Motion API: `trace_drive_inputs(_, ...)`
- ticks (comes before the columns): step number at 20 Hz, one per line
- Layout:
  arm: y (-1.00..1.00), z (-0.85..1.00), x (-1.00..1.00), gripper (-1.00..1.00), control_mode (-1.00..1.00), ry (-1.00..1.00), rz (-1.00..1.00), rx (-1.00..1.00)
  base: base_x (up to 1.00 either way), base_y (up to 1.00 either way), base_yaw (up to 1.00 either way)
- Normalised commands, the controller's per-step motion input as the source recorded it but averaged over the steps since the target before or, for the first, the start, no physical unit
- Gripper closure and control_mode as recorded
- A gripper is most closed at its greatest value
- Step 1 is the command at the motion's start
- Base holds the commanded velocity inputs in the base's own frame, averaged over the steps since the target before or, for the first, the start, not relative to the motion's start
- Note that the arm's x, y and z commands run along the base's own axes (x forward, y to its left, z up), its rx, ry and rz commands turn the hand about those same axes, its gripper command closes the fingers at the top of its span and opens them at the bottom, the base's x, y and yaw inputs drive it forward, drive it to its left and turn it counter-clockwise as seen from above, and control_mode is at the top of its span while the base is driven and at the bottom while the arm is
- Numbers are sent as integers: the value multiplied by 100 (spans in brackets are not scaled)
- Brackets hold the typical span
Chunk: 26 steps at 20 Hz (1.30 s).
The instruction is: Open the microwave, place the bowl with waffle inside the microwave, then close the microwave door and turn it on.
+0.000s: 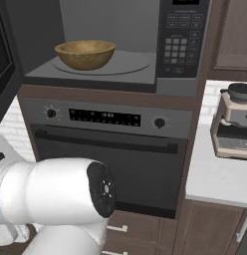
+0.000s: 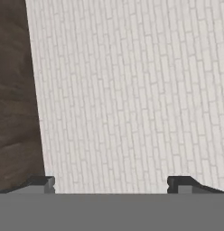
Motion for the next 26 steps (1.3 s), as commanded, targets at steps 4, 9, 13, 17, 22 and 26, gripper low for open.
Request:
trace_drive_inputs(4, 94, 0, -50, -100, -100, 4, -5, 0, 0, 0, 0)
trace_drive_inputs(9, 64, 9, -68, -100, -100, 0, -14, 3, 0, 0, 0)
trace_drive_inputs(13, 59, 24, -24, -100, -100, -3, -23, 1, 0, 0, 0)
trace_drive_inputs(17, 65, 29, 25, -100, -100, -13, -41, -2, 0, 0, 0)
trace_drive_inputs(22, 50, 24, 62, -100, -100, -17, -56, -7, 0, 0, 0)
trace_drive_inputs(26, 30, 5, 74, -100, -100, -15, -59, -5, 0, 0, 0)
